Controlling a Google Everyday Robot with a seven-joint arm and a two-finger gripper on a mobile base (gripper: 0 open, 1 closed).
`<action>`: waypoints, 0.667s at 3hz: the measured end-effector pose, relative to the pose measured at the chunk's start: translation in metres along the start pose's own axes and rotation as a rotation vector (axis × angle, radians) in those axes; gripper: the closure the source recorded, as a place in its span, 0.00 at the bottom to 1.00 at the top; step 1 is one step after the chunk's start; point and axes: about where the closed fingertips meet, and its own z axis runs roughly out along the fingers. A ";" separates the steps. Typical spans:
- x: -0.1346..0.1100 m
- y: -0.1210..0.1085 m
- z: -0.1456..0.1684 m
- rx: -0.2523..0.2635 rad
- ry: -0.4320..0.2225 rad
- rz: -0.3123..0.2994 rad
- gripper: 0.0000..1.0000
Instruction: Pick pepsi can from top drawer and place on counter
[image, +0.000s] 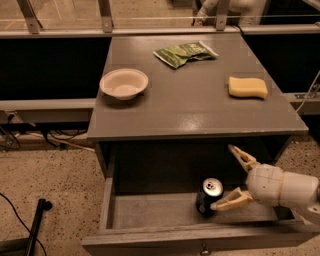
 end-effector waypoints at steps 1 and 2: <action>0.006 0.005 0.013 -0.037 0.001 0.033 0.00; 0.017 0.010 0.024 -0.073 0.009 0.062 0.24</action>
Offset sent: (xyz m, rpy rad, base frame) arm 0.0039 0.0155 -0.0360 0.0236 0.1135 0.0499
